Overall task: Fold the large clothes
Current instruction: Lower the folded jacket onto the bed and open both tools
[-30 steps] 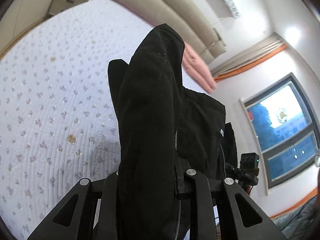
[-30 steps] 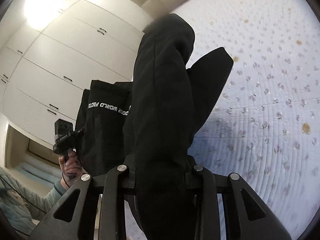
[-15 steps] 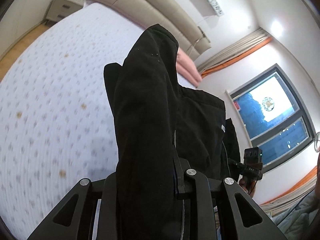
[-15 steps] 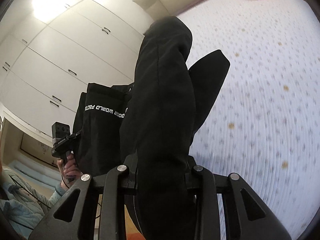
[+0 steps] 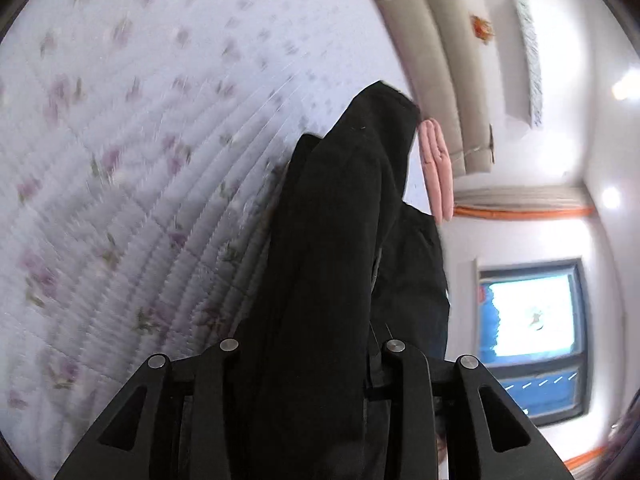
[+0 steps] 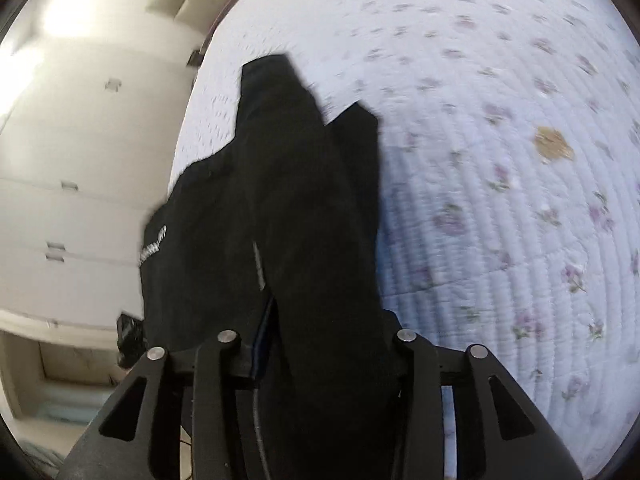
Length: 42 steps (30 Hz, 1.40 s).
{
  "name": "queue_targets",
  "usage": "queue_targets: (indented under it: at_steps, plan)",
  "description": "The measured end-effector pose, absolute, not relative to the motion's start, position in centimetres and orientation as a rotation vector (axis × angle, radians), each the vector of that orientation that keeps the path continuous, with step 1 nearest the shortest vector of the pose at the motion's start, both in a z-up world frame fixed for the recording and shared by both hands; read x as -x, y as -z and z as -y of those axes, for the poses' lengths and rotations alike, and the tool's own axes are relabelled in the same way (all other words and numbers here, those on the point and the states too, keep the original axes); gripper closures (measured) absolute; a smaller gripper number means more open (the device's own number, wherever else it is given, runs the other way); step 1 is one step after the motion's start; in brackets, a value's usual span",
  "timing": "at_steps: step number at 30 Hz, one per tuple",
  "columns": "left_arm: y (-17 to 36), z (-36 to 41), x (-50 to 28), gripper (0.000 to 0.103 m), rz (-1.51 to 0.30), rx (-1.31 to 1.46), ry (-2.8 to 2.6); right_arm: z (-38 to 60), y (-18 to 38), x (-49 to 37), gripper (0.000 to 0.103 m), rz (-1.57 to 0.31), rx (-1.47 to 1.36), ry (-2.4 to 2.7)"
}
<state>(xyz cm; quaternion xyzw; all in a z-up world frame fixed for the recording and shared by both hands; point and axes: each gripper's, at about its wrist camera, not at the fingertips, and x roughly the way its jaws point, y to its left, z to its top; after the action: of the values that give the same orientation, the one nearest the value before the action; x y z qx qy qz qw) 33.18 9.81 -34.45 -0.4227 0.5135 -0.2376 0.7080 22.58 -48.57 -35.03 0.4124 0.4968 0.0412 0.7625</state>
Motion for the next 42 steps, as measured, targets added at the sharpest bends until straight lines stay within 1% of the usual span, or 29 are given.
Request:
queue_targets:
  at_steps: [1, 3, 6, 7, 9, 11, 13, 16, 18, 19, 20, 21, 22, 24, 26, 27, 32, 35, 38, 40, 41, 42]
  plan:
    - [33.5, -9.6, -32.9, 0.066, -1.126, 0.865, 0.523, 48.7, 35.3, -22.2, 0.049, -1.078, -0.893, -0.061]
    - [31.5, -9.6, -32.2, 0.064, -1.109, 0.742, 0.494, 49.2, 34.9, -21.1, 0.041, -1.077, -0.87, 0.043]
    - [27.5, -10.3, -30.9, 0.065, -1.047, 0.561, 0.401, 49.5, 32.2, -18.6, 0.04, -1.068, -0.731, 0.235]
    - [25.5, -10.8, -29.8, 0.065, -1.003, 0.489, 0.349, 49.4, 30.8, -17.8, 0.037, -1.055, -0.688, 0.292]
    - [22.5, -11.5, -27.8, 0.065, -0.937, 0.404, 0.286, 48.9, 28.1, -16.0, 0.036, -1.015, -0.618, 0.37]
    - [19.4, -10.9, -25.5, 0.065, -0.893, 0.32, 0.284, 46.5, 25.4, -15.2, 0.036, -0.977, -0.558, 0.353]
    - [18.3, -8.9, -24.1, 0.063, -0.884, 0.261, 0.316, 42.7, 23.6, -15.8, 0.036, -0.968, -0.476, 0.304]
    - [19.4, -4.8, -22.9, 0.06, -0.898, 0.181, 0.366, 37.6, 22.6, -15.8, 0.036, -0.97, -0.325, 0.262]
    - [21.2, -3.0, -23.1, 0.06, -0.958, 0.156, 0.354, 34.6, 23.5, -16.9, 0.037, -1.007, -0.239, 0.229]
    - [22.5, -2.2, -23.5, 0.06, -0.997, 0.147, 0.346, 33.1, 24.5, -17.7, 0.041, -1.036, -0.2, 0.232]
    - [24.3, -1.3, -24.0, 0.06, -1.053, 0.134, 0.344, 32.2, 25.4, -18.4, 0.043, -1.065, -0.179, 0.234]
    - [24.8, -0.7, -24.2, 0.06, -1.081, 0.12, 0.335, 31.8, 27.1, -19.2, 0.046, -1.105, -0.171, 0.229]
    - [25.7, -0.1, -24.5, 0.06, -1.104, 0.098, 0.311, 31.6, 28.8, -19.8, 0.046, -1.138, -0.154, 0.227]
    - [26.8, 0.4, -24.5, 0.059, -1.112, 0.089, 0.303, 31.3, 30.4, -20.7, 0.046, -1.16, -0.085, 0.223]
    - [27.0, 0.8, -24.8, 0.058, -1.104, 0.039, 0.3, 30.8, 31.0, -21.4, 0.039, -1.168, -0.027, 0.223]
    - [27.3, 1.0, -25.0, 0.058, -1.105, 0.026, 0.301, 30.9, 31.2, -21.5, 0.037, -1.174, -0.031, 0.216]
    - [27.0, 0.8, -24.7, 0.058, -1.084, 0.029, 0.305, 31.3, 31.2, -21.0, 0.036, -1.149, -0.042, 0.193]
    - [26.0, 0.4, -24.6, 0.058, -1.097, 0.042, 0.279, 31.4, 30.7, -21.1, 0.036, -1.179, -0.051, 0.208]
    - [23.5, 0.8, -24.9, 0.057, -1.107, 0.004, 0.243, 32.1, 29.1, -21.2, 0.036, -1.242, -0.096, 0.237]
    - [21.4, 0.9, -24.6, 0.057, -1.072, -0.01, 0.246, 32.7, 27.5, -21.0, 0.036, -1.243, -0.149, 0.258]
    - [19.8, 1.0, -24.5, 0.056, -1.041, -0.024, 0.248, 33.0, 26.4, -20.8, 0.036, -1.225, -0.171, 0.266]
    - [18.9, 1.1, -24.5, 0.05, -1.021, -0.036, 0.245, 33.1, 25.3, -20.6, 0.036, -1.204, -0.179, 0.275]
